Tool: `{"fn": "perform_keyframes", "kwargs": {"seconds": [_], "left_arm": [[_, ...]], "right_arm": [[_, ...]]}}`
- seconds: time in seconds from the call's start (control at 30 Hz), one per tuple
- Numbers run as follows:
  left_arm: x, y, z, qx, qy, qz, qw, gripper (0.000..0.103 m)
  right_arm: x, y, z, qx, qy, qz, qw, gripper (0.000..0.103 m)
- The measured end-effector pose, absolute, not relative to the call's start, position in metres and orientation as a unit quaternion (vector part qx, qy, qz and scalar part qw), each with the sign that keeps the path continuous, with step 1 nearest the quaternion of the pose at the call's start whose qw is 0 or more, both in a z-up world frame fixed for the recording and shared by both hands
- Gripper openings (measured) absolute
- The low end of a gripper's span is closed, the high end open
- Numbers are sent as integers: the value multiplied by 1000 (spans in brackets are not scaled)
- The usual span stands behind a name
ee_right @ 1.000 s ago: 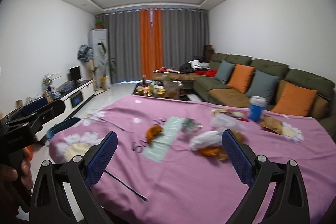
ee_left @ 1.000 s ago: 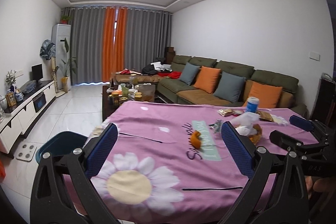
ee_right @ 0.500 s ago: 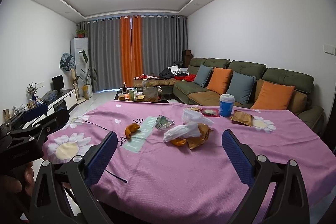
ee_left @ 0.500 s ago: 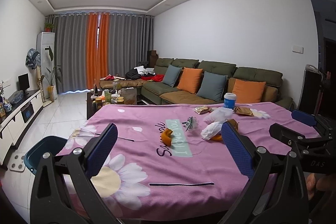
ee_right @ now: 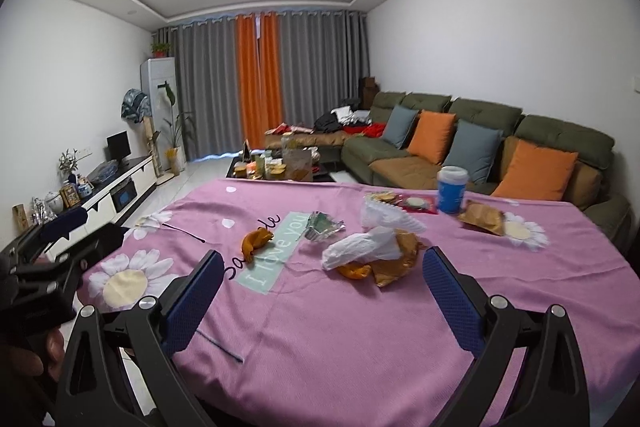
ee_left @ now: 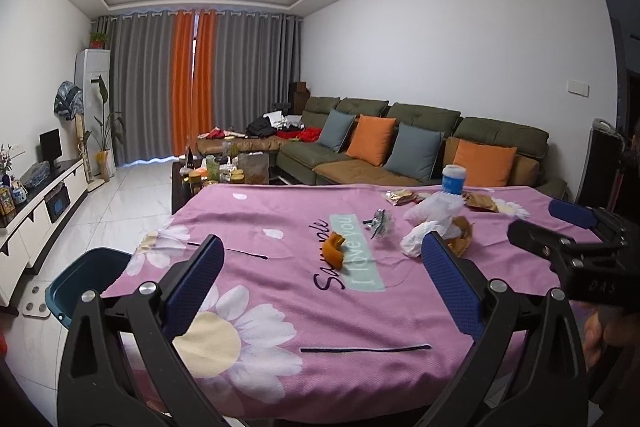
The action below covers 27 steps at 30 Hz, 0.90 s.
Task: Collect trash
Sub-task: 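Move both tools back over the table toward the remaining trash, then grasp the orange peel with the left tool while the right tool grasps the green snack wrapper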
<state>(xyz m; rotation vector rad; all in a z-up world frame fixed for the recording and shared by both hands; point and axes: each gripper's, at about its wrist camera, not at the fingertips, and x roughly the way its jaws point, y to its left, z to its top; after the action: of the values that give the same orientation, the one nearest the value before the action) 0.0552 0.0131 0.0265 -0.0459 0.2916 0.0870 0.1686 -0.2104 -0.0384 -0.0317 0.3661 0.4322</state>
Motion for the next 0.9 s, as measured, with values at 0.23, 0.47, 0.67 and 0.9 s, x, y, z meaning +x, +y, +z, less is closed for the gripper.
{"fn": "perform_keyframes", "kwargs": {"seconds": [0.23, 0.47, 0.67, 0.9], "left_arm": [[109, 29, 14, -20, 174, 37, 984, 97], [167, 39, -3, -17, 208, 20, 978, 97], [219, 43, -18, -11, 258, 5, 966, 97], [266, 38, -36, -8, 321, -19, 947, 97]], "right_arm": [[233, -177, -44, -36, 217, 232, 948, 96], [296, -147, -57, -40, 265, 248, 931, 96], [346, -129, -73, -39, 313, 252, 915, 91], [384, -116, -92, -30, 364, 253, 896, 79]]}}
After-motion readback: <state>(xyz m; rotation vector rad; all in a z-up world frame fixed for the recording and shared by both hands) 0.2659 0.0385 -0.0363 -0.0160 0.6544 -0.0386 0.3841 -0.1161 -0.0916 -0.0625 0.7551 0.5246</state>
